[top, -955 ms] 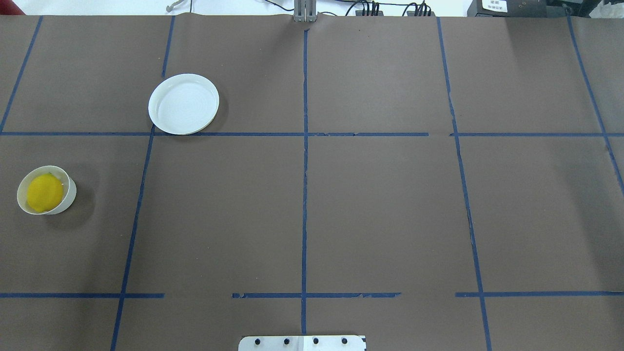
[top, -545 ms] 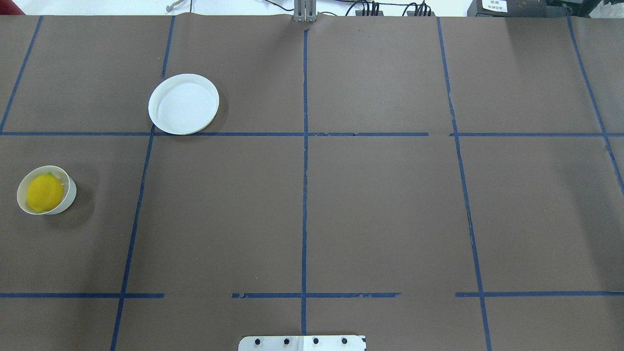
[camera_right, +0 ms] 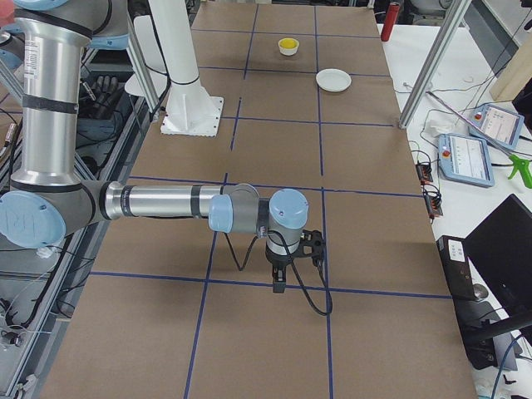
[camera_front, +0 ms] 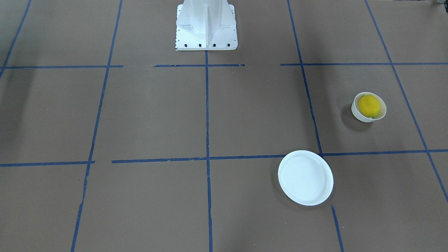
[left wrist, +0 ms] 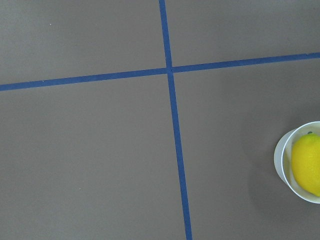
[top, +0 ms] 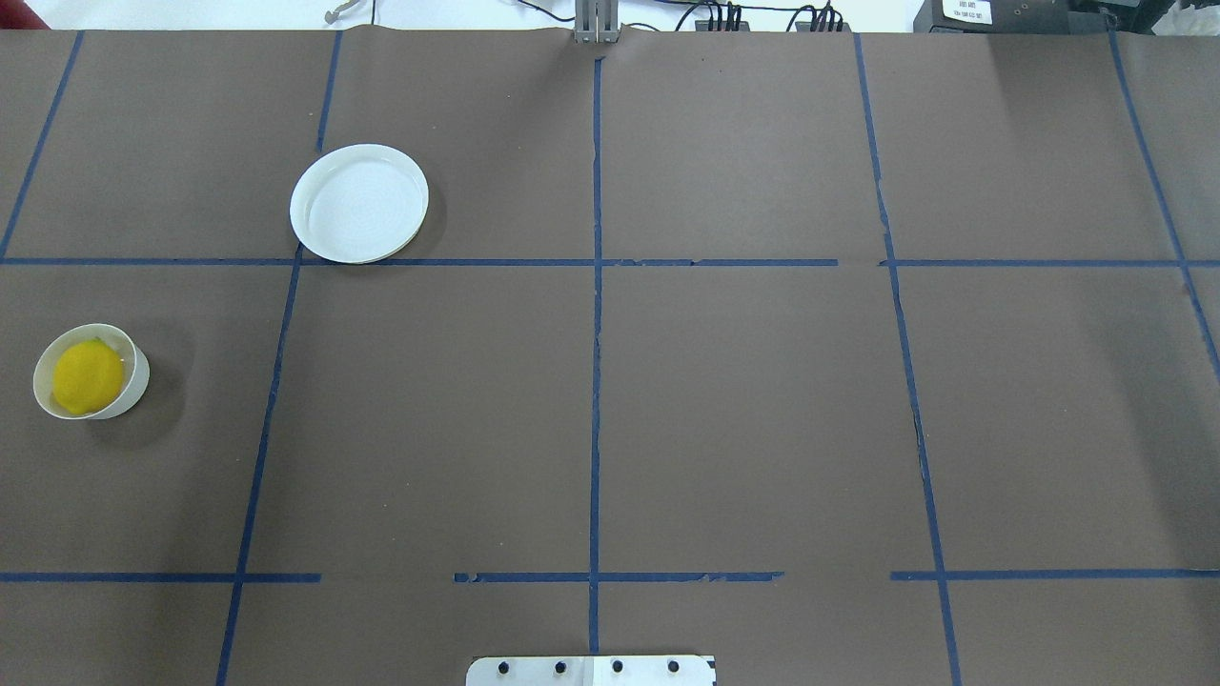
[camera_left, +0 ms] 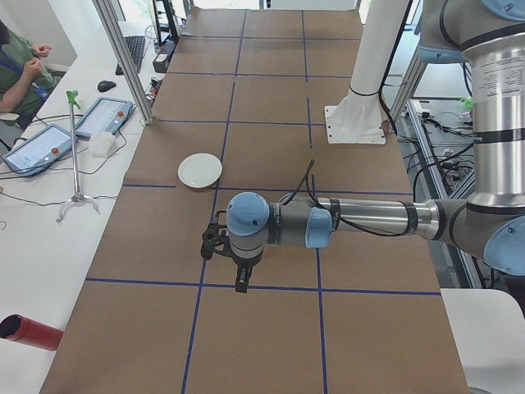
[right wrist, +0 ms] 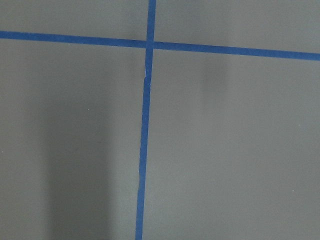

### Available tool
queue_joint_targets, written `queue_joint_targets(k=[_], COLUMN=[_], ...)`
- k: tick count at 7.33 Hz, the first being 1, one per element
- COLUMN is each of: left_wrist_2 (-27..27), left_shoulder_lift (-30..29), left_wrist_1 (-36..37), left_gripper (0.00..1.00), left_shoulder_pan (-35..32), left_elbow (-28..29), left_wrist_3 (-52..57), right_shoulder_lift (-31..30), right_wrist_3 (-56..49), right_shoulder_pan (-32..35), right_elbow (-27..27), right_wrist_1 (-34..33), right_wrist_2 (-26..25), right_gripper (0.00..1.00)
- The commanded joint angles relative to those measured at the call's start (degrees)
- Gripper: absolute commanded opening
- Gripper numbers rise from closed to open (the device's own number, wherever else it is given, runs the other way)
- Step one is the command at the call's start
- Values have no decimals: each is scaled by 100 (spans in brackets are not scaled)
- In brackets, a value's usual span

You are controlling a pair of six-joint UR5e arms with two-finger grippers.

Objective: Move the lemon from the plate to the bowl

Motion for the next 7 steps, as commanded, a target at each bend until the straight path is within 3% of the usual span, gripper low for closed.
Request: queue_joint_targets(k=[1,7], left_wrist_2=[7,16], left_shoulder_lift=[-6,29], left_wrist_1=[-1,-1], left_gripper=[100,100], left_shoulder_pan=[0,0], left_elbow=[-38,-108], left_wrist_3=[0,9], right_shoulder_lift=[0,0], right_wrist_3=[0,0], right_shoulder_pan=[0,0], right_elbow=[0,0], right_wrist_1=[0,0], right_wrist_2=[0,0], right_gripper=[100,100])
